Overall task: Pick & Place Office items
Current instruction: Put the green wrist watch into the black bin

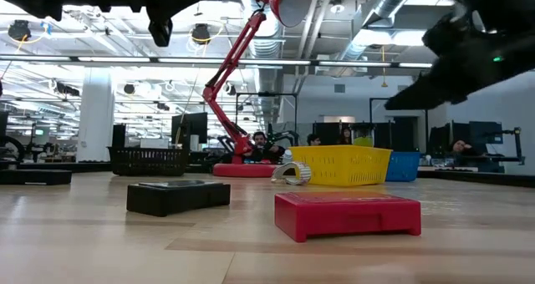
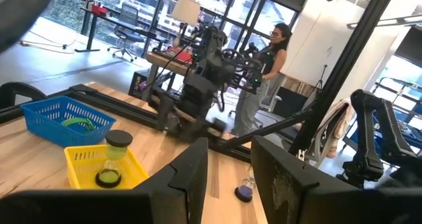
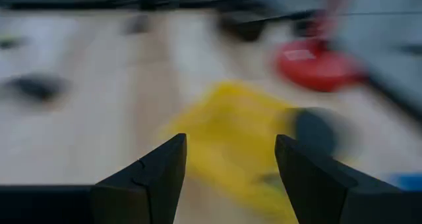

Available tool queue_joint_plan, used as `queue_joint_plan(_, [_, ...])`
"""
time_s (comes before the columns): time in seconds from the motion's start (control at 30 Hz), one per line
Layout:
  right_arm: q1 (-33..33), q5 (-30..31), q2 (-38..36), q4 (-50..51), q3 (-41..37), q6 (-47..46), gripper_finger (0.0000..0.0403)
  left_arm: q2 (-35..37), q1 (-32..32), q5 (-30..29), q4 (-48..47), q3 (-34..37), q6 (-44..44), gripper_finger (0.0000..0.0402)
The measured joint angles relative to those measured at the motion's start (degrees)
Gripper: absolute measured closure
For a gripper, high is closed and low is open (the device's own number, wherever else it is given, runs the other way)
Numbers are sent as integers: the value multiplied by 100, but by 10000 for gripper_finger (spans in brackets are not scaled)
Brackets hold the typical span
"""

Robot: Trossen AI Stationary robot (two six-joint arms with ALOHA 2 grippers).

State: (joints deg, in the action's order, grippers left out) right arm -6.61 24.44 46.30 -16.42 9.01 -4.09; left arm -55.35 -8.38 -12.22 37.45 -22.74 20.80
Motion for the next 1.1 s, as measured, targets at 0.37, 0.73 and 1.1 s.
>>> queue_joint_plan(0.37, [2442, 784, 104, 962, 633, 1182, 180, 0, 425, -6, -4, 0, 2, 289])
queue_joint_plan(0.73, [5374, -2798, 1136, 1594, 1207, 1216, 180, 0, 494, -29, -7, 0, 2, 289])
queue_joint_plan(1.1, [5586, -3185, 3237, 2170, 2401, 2368, 180, 0, 494, -23, -9, 0, 2, 289])
